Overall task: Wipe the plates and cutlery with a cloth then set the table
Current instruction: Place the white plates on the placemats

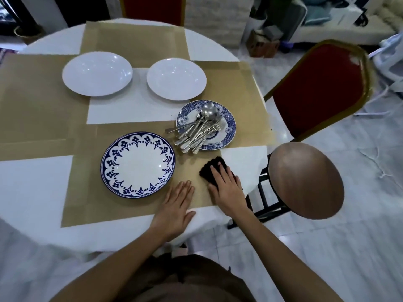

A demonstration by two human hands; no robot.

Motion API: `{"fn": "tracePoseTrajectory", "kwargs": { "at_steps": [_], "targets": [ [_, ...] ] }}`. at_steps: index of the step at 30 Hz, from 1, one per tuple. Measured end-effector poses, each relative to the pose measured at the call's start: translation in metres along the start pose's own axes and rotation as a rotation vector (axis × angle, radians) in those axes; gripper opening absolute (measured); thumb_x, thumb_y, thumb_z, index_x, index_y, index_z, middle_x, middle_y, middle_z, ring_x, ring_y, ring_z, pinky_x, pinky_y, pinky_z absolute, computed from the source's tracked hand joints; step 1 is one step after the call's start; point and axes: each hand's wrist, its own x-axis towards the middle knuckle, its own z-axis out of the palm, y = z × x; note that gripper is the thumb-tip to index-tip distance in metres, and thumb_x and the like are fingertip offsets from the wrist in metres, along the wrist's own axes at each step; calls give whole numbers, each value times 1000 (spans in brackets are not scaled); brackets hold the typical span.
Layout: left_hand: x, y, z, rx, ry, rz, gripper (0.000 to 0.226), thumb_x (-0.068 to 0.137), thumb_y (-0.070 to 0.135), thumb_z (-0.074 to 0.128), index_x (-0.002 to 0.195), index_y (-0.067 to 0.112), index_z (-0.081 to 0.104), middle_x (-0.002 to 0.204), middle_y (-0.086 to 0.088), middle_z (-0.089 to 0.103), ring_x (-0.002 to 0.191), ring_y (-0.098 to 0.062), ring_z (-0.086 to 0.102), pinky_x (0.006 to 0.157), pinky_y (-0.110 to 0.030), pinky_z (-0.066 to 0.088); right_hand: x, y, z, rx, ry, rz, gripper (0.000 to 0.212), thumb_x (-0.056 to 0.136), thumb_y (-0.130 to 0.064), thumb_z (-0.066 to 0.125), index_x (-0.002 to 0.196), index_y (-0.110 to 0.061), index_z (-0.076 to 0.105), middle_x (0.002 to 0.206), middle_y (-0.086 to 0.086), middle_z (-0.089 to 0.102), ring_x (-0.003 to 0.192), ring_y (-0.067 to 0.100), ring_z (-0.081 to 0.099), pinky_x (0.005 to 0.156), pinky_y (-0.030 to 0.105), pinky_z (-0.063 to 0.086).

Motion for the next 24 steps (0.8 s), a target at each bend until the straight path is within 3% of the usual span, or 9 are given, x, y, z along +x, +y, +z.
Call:
{"fn": "tracePoseTrajectory", "kwargs": {
  "at_steps": [3,8,12,14,16,18,21,24],
  "targets": [
    [0,1,-2,-5,-10,-6,68,99,48,10,143,5,39,151,-14,34,141,-26,21,116,-40,6,0,0,1,12,26,-4,70,89,-59,3,153,-32,14,162,-1,12,149,22,7,117,46,12],
    [0,2,-4,-6,-34,-22,69,99,48,8,141,5,40,149,-13,38,140,-25,24,114,-40,8,0,1,-1,29,-7,-12,75,85,-63,-2,153,-34,12,162,-2,9,149,22,5,117,46,12],
    [-1,4,-6,-7,-43,-43,66,99,48,7,141,7,36,148,-12,40,138,-25,26,113,-40,8,4,3,-12,149,-57,-30,59,97,-61,16,151,-38,21,161,-5,14,148,21,9,116,46,14],
    [0,4,-5,-13,-31,-42,62,99,47,11,140,7,36,146,-11,42,137,-25,31,112,-40,10,5,4,-21,263,51,-21,51,98,-52,23,144,-36,39,156,-5,31,145,21,22,115,46,21],
    [1,5,-4,-5,-15,-27,61,96,47,24,139,7,39,145,-11,44,135,-26,37,109,-41,19,6,2,-30,372,274,3,52,95,-48,28,130,-27,59,139,-1,54,132,23,45,108,45,35],
    [1,7,-2,-3,9,-17,63,91,47,32,137,6,46,143,-12,47,133,-27,39,105,-43,24,9,1,-37,468,401,44,51,93,-43,30,118,-17,67,123,1,64,116,22,55,102,35,40],
    [4,11,-4,-11,64,-5,61,96,45,25,129,6,58,136,-12,54,126,-26,52,103,-43,31,13,-6,-45,514,387,97,42,93,-35,36,114,-13,66,115,2,66,110,21,56,94,26,37],
    [14,12,-18,-42,137,24,56,96,42,27,125,9,62,129,-9,60,117,-23,60,95,-37,50,20,-10,-49,507,394,80,32,96,-26,42,112,-12,65,114,3,65,109,22,56,93,29,39]
  ]
}}
